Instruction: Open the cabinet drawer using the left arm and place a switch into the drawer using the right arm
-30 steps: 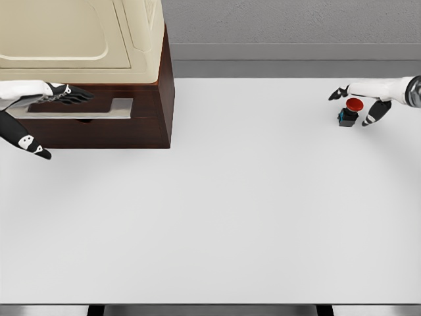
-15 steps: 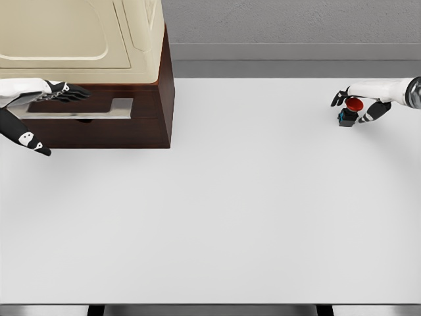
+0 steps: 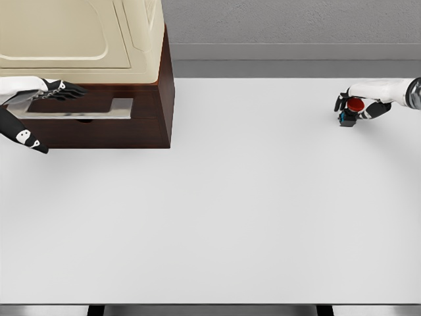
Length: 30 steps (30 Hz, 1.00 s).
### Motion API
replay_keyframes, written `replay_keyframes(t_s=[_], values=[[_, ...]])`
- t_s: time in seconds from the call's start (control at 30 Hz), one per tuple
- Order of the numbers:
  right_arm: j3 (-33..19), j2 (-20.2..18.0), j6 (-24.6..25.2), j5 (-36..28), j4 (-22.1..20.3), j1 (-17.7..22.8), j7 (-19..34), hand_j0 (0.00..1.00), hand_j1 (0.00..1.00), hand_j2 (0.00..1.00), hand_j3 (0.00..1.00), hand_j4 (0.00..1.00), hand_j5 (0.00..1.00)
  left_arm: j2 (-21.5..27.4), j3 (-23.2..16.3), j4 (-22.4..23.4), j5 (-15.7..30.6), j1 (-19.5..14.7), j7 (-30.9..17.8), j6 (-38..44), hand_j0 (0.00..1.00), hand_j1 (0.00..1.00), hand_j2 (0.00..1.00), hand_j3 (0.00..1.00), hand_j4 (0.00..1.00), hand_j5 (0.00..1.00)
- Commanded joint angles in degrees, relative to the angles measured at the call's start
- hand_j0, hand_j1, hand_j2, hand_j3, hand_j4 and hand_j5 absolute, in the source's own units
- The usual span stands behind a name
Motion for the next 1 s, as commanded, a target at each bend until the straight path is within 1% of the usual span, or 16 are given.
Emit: replay_keyframes(t_s=[0.0, 0.37, 0.57, 0.63, 0.7, 0.77, 0.97], values=[[0.0, 0.0, 0.0, 0.0, 0.0, 0.0, 0.1, 0.59, 0.59, 0.59, 0.59, 0.59, 0.59, 0.0, 0.1, 0.0, 0.2, 0.1, 0.0, 0.0, 1.0, 1.0, 1.0, 1.0, 1.0, 1.0], [-0.2, 0.0, -0.3, -0.1, -0.3, 0.0, 0.1, 0.51, 0.51, 0.51, 0.51, 0.51, 0.51, 0.0, 0.1, 0.0, 0.4, 0.8, 0.0, 0.0, 1.0, 1.0, 1.0, 1.0, 1.0, 1.0], [-0.1, 0.1, -0.6, -0.1, -1.1, -0.2, 0.1, 0.5, 0.5, 0.5, 0.5, 0.5, 0.5, 0.0, 0.1, 0.1, 0.4, 0.9, 0.0, 0.0, 1.0, 1.0, 1.0, 1.0, 1.0, 1.0], [0.1, 0.2, -0.9, -0.1, -1.3, -0.4, 0.1, 0.5, 0.5, 0.5, 0.5, 0.5, 0.5, 0.0, 0.2, 0.1, 0.3, 1.6, 0.0, 0.0, 1.0, 1.0, 1.0, 1.0, 1.0, 1.0], [0.1, 0.1, -0.9, -0.1, -2.5, -0.5, 0.1, 0.49, 0.49, 0.49, 0.49, 0.49, 0.49, 0.0, 0.2, 0.1, 0.3, 1.6, 0.0, 0.1, 1.0, 1.0, 1.0, 1.0, 1.0, 1.0], [0.1, 0.0, -1.0, -0.2, -2.9, -0.7, 0.1, 0.49, 0.49, 0.49, 0.49, 0.49, 0.49, 0.0, 0.2, 0.1, 0.5, 1.7, 0.0, 0.0, 1.0, 1.0, 1.0, 1.0, 1.0, 1.0], [0.2, 0.0, -2.6, -0.4, -3.9, -1.7, 0.1, 0.48, 0.48, 0.48, 0.48, 0.48, 0.48, 0.0, 0.2, 0.1, 0.7, 1.8, 0.0, 0.0, 1.0, 1.0, 1.0, 1.0, 1.0, 1.0]])
